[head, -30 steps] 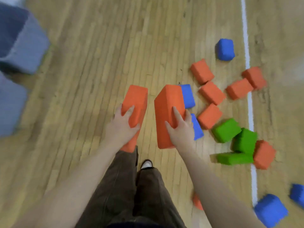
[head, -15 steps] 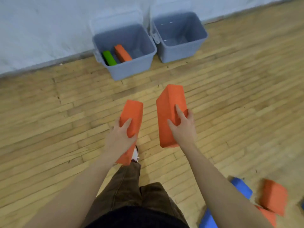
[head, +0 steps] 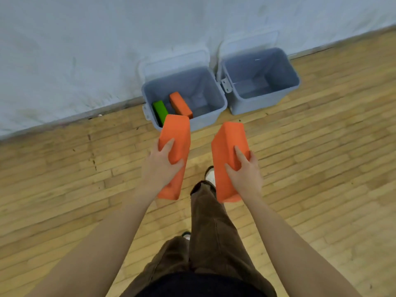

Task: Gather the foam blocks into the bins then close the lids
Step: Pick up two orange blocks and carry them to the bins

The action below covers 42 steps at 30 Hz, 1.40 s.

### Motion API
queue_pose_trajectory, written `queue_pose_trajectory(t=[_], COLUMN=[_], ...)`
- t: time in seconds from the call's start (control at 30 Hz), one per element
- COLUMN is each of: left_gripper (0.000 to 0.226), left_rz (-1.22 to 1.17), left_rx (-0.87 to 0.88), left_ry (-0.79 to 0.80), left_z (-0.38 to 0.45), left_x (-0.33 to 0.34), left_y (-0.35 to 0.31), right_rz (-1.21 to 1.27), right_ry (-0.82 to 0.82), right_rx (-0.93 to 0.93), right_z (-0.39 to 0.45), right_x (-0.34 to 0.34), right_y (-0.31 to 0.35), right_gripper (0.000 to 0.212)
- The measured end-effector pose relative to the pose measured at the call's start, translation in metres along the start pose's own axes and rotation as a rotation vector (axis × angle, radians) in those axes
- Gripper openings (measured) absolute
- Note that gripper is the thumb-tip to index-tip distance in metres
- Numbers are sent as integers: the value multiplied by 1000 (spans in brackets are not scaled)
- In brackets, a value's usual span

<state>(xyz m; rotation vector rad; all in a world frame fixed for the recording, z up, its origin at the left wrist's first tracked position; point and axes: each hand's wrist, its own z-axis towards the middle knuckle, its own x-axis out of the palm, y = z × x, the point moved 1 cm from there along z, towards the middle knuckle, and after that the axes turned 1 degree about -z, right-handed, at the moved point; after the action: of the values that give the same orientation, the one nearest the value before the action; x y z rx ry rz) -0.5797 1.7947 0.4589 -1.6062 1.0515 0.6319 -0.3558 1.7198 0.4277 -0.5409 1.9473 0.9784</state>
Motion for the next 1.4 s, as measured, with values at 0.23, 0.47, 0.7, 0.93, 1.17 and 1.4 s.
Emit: queue_pose_trajectory(t=[0.23,0.47,0.7,0.93,1.17,1.4], left_gripper=[68,69,69,72,56,39], left_rz=[-34,-72,-172,-308,40,151], left_rx=[-71,-223,-332,-329,-132,262], left_ry=[14,22,42,129,255,254], left_z=[165,266,366,496,527,499], left_x=[-13,-28,-5,65,64,29], left_y=[-47,-57,-45,-42,-57,-134], right_rz=[-30,-112,-154,-180,-84,62], right_ry=[77,142,144,148,141,4], right_rx=[-19,-173,-241,-180,-160,76], right_z=[171,316,421,514,526,458], right_x=[-13,-29,11,84,75,-2], right_y=[48,131,191,200,188,141], right_gripper=[64,64,64,58,47,44])
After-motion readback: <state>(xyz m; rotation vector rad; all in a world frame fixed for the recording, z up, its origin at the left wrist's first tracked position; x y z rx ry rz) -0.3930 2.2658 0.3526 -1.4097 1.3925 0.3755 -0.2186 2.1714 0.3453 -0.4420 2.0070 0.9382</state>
